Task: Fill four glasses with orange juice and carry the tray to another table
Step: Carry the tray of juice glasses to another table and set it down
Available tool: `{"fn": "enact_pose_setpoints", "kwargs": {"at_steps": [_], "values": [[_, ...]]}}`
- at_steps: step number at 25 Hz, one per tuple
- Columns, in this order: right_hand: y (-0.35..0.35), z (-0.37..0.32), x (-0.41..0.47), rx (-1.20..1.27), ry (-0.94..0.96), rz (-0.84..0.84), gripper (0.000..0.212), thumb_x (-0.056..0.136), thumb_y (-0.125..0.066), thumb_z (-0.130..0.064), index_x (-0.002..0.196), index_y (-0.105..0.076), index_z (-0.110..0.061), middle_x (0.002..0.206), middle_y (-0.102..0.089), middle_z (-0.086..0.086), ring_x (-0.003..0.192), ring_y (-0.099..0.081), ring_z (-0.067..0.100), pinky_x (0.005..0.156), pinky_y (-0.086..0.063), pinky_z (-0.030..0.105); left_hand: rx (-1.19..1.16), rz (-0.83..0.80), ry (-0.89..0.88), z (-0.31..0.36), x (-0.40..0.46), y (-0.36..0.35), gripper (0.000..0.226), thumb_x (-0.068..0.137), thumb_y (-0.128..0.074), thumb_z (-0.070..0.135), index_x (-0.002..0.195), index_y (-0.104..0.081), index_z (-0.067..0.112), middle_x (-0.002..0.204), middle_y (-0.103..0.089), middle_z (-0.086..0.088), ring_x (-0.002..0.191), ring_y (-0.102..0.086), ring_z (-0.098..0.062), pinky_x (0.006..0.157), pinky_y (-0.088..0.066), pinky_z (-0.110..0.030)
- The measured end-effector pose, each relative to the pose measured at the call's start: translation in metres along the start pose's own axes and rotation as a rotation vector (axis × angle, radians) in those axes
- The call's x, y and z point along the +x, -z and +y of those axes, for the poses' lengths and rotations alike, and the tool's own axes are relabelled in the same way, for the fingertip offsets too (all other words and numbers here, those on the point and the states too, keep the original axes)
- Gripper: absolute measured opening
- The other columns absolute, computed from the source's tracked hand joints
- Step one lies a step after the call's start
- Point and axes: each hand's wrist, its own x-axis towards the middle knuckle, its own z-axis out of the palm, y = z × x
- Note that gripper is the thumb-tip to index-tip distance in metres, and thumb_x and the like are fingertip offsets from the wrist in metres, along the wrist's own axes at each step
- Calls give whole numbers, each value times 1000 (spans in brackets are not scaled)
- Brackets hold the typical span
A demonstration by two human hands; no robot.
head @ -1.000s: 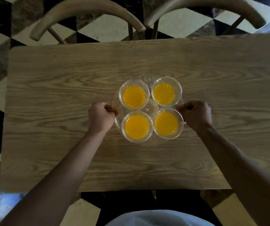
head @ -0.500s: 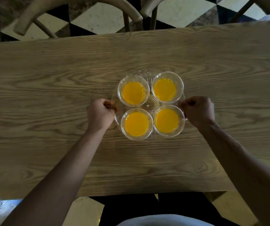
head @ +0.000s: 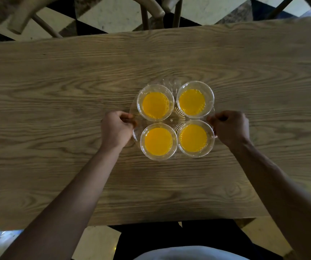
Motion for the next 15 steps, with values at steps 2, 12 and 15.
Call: {"fn": "enact_pose_setpoints", "kwargs": {"at_steps": [2,12,15], "values": [[0,2,0,-6,1,1,8,92,-77,-19,86,-80,-16,64,-71,-9,42,-64,-5,41,-46,6,-3,-5,0,1,-1,-1,19,81,-86,7,99,-80,11,88,-79,-2,82,-76,-19,85,-65,-41],[-2,5,5,7,-53,24,12,90,-78,-22,83,-81,-13,64,-74,-2,46,-69,4,41,-51,14,-23,-24,30,0,2,-6,16,83,-84,5,97,-79,11,79,-74,6,67,-69,-8,61,-56,-19],[-2,6,5,-5,-46,22,10,90,-78,-21,83,-81,-14,64,-73,-3,43,-66,1,38,-45,10,-38,-17,36,1,1,-7,16,82,-84,4,97,-79,10,78,-73,7,69,-69,-8,71,-58,-25]]}}
